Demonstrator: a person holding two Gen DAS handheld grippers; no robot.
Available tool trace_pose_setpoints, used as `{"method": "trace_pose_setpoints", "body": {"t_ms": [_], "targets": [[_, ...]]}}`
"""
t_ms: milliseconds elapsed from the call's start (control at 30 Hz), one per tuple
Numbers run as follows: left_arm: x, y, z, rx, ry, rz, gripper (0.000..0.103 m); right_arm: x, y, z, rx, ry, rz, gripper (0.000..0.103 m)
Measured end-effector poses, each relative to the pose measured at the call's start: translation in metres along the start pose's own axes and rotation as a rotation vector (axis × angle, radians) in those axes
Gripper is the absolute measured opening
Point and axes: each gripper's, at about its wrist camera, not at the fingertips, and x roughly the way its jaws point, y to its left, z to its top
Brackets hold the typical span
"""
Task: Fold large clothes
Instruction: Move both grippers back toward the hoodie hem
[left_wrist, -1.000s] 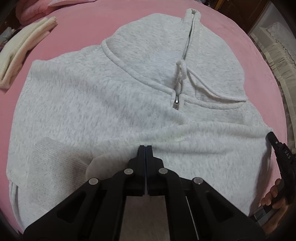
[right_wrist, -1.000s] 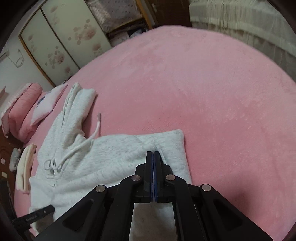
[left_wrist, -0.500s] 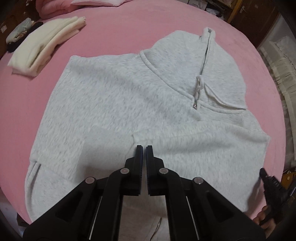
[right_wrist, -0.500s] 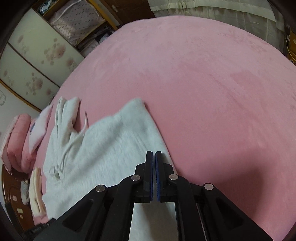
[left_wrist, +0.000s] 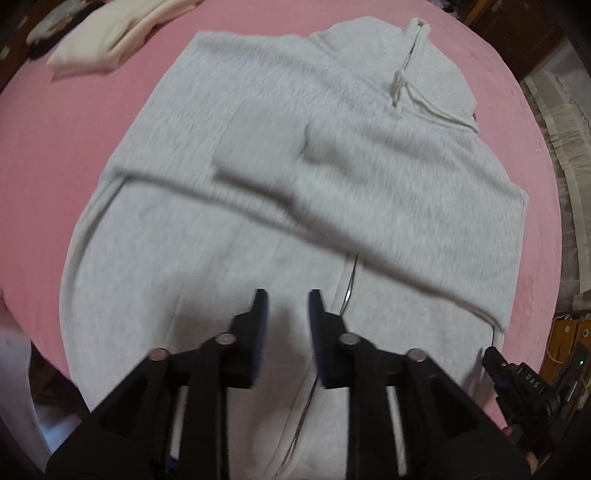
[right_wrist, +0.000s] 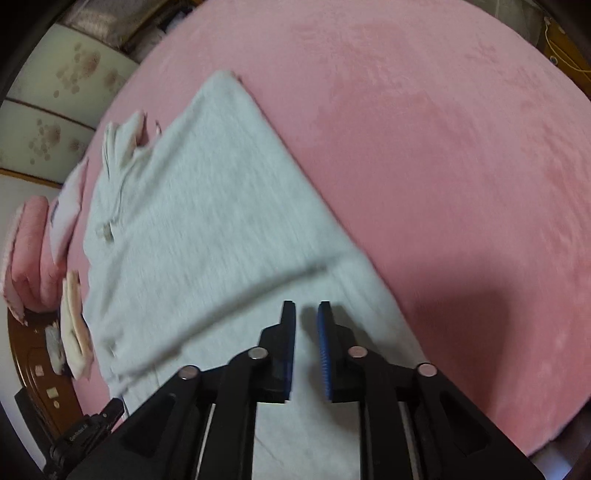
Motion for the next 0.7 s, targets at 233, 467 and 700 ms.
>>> {"method": "trace_pose_setpoints", "body": {"t_ms": [233, 467, 700], "targets": [[-0.044, 0.03, -0.043, -0.089, 0.09, -0.016, 0.032, -0.025, 0.008, -0.056, -0.077, 0.186, -0.023, 0.014], [-0.108, 0.021, -0.03, 0.003, 0.16, -0.037, 0.056, -0.064, 0.079, -0.082, -0.218, 0.282, -0.058, 0.043], [-0.146, -0.005, -0.01, 0.297, 0.306, -0.046, 0.065, -0.083, 0.177, -0.088, -0.299, 0.318, -0.152, 0.067]]}}
